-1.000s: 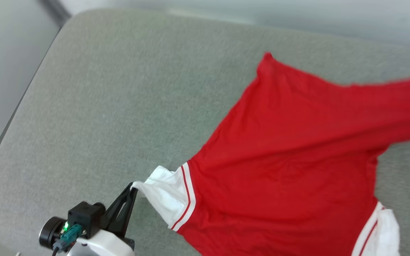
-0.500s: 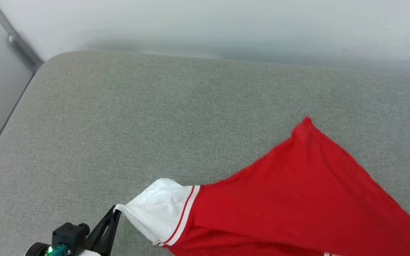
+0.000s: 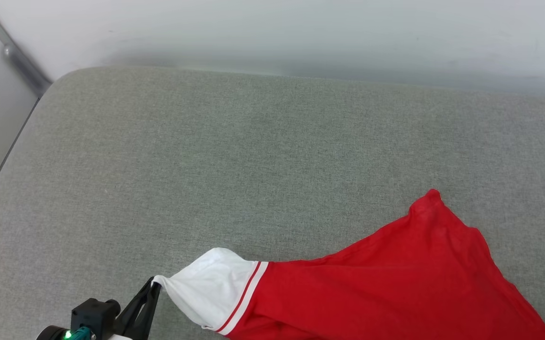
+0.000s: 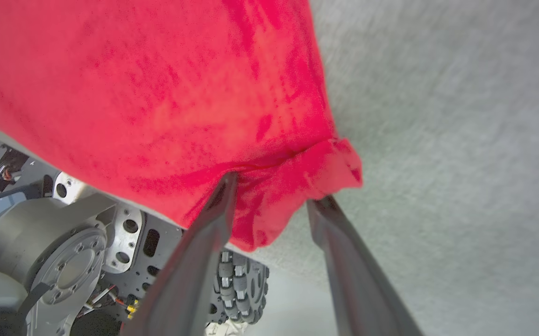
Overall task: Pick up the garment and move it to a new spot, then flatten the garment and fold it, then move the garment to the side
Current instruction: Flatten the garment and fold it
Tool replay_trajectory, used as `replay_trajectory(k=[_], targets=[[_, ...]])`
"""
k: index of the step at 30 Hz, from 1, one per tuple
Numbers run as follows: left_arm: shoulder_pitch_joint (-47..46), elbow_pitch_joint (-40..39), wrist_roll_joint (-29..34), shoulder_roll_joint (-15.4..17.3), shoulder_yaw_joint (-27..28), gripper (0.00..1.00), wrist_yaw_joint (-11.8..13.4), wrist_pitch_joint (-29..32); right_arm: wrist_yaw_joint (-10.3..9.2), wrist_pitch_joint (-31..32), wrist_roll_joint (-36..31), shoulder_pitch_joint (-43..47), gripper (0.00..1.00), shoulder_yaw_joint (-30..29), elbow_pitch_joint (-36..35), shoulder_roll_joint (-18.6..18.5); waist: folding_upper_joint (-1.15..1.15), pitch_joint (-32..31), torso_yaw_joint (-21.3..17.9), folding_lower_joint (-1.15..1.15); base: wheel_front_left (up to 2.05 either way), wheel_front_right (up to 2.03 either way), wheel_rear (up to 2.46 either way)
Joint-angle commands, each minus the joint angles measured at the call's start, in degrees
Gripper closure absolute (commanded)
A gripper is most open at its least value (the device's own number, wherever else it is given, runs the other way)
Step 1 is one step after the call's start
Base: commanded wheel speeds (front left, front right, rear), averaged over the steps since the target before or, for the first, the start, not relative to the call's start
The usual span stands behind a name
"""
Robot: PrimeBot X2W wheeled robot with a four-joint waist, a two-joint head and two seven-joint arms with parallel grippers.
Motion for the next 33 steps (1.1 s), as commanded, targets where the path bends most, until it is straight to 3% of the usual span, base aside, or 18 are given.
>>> replay_trajectory(k=[1,7,12,17,23,28,33], targets=[[-0.37,0.11,0.09,-0.08,-0.07,1.0,-0.01,-0.36,-0.09,-0.55,-0.82,-2.06,0.0,-2.74,-1.7,-0.48,0.0,-0.27,-0.04,0.01,0.0,0.0,0.0],[-1.64,-0.26,0.6,-0.15,-0.31,1.0,-0.18,-0.37,-0.08,0.82,-3.18,-8.56,0.0,-11.02,-9.57,-2.46,0.0,0.63,0.63,0.01,0.0,0.0,0.0],[-3.42,-0.46,1.22,-0.61,-0.82,1.0,-0.57,-0.21,-0.08,6.71,-5.62,-17.91,0.0,-11.71,-14.71,-3.17,0.0,2.52,2.04,0.01,0.0,0.0,0.0],[-5.53,-0.16,2.18,-1.66,-1.55,1.0,-1.06,-0.25,-0.07,15.94,-7.93,-29.71,0.0,-4.33,-16.09,-1.99,0.0,4.47,3.54,0.01,0.0,0.0,0.0],[-7.91,0.39,2.94,-3.01,-2.35,1.0,-1.83,-0.5,-0.08,27.44,-10.23,-44.07,0.0,7.92,-12.31,1.97,0.0,7.33,5.32,0.01,0.0,0.0,0.0],[-9.88,0.93,3.66,-4.33,-2.79,1.0,-2.47,-0.82,-0.08,30.23,-12.56,-52.53,0.0,15.41,-4.96,6.47,0.0,9.91,6.74,0.01,0.0,0.0,0.0],[-11.27,1.39,4.13,-5.52,-2.85,1.0,-2.88,-1.11,-0.07,28.27,-13.4,-56.2,0.0,21.4,2.16,9.4,0.0,12.07,7.64,0.01,0.0,0.0,0.0]])
